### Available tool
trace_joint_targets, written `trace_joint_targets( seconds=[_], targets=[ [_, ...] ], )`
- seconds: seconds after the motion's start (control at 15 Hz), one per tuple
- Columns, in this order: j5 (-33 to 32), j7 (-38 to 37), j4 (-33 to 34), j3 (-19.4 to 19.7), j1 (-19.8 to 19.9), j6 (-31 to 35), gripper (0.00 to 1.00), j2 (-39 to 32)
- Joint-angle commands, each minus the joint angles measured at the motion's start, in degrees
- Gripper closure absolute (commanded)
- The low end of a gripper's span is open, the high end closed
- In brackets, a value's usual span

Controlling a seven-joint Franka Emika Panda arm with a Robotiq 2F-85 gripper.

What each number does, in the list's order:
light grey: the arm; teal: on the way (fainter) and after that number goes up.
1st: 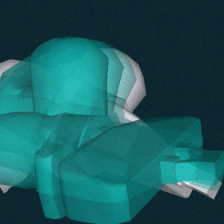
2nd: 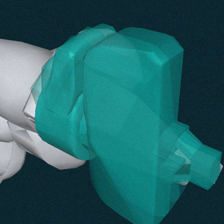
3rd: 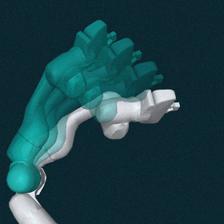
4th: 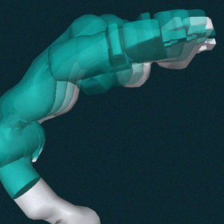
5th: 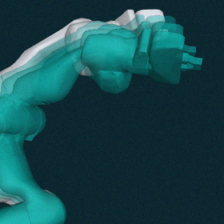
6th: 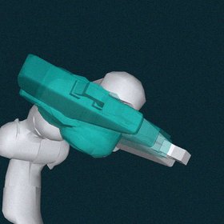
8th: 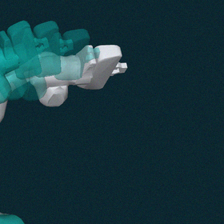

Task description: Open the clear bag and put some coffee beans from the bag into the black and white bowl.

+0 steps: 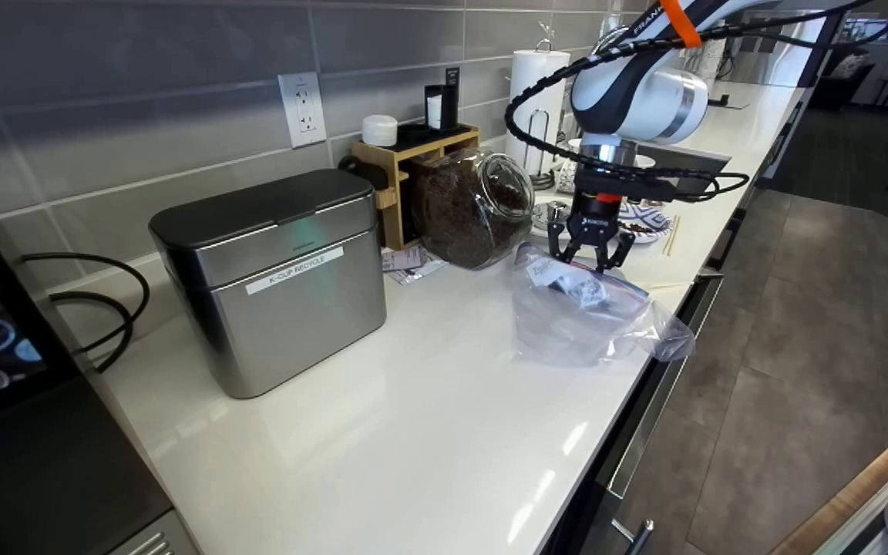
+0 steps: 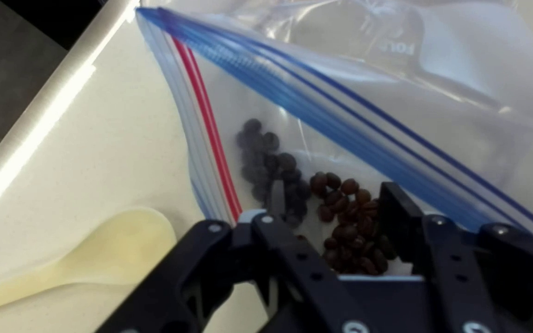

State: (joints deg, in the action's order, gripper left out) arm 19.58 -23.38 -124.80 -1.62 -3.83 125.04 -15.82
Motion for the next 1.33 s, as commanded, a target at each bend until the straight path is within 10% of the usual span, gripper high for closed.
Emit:
trace_joint_targets(
  seconds=[0.0,0.8,1.27],
  targets=[
    [0.8,0.3,-1.3,-0.3,-0.3,3.4,0.40,0.1],
    [1.4,0.0,-1.0,-1.2,-0.5,6.5,0.47,-1.2],
    [1.7,0.0,-0.8,-1.3,-0.4,6.2,0.88,-1.6]
  ],
)
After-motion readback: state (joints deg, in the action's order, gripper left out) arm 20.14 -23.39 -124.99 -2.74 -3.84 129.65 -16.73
